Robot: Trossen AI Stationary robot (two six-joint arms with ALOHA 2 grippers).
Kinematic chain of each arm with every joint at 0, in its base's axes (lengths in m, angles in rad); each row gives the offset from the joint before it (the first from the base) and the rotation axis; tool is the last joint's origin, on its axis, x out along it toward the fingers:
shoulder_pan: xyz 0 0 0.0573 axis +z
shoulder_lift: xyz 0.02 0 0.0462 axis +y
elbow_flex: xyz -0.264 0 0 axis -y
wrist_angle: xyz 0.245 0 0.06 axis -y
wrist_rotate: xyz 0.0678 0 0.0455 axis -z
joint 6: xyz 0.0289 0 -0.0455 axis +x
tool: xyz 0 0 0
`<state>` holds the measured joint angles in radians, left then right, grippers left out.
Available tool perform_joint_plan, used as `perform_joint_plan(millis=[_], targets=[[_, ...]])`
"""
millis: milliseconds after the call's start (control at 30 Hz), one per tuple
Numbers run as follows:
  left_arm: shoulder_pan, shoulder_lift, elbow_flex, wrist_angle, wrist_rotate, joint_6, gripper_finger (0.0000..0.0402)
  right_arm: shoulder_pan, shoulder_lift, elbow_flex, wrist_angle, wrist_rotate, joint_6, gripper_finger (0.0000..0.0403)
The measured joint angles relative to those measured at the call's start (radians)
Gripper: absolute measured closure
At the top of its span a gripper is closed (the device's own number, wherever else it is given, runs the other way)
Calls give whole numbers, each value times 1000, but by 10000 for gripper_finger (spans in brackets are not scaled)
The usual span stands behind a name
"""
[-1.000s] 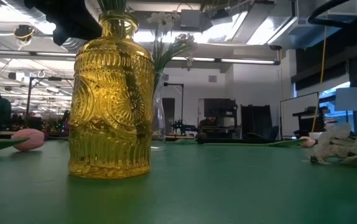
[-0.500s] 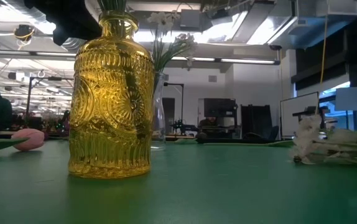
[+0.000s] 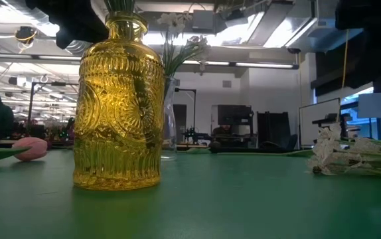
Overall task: Sort flowers into vase by color
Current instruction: Put the white flower into the transparent vase
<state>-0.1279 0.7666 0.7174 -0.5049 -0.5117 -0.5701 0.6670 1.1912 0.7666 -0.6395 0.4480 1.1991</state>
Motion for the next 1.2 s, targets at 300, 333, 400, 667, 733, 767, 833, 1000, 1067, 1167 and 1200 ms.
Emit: perform_joint_plan(millis=[300, 333, 400, 667, 733, 767, 833, 1000, 1067, 1167, 1200], targets=[[0, 0, 0, -14, 0, -29, 312, 11, 34, 0, -23, -327, 1, 281], [0, 0, 0, -15, 0, -30, 312, 18, 41, 0, -23, -327, 2, 271], [0, 0, 0, -18, 0, -33, 312, 23, 63, 0, -15, -311, 0, 251], [0, 0, -49, -16, 1, -77, 312, 26, 227, -10, -3, -314, 0, 182], [0, 0, -55, -18, 1, -82, 312, 26, 270, -10, 15, -346, 0, 169], [0, 0, -55, -17, 1, -82, 312, 26, 289, -10, 22, -355, 0, 164], [0, 0, -55, -14, 1, -82, 312, 26, 321, -10, 57, -375, -1, 155], [0, 0, -55, -8, 1, -78, 312, 27, 356, -6, 82, -360, -6, 149], [0, 0, -55, -7, 1, -77, 312, 28, 360, -6, 80, -351, -7, 155], [0, 0, -55, -7, 1, -75, 312, 27, 361, -7, 76, -348, -7, 176], [0, 0, -55, -7, 1, -75, 312, 27, 361, -7, 75, -347, -7, 186]])
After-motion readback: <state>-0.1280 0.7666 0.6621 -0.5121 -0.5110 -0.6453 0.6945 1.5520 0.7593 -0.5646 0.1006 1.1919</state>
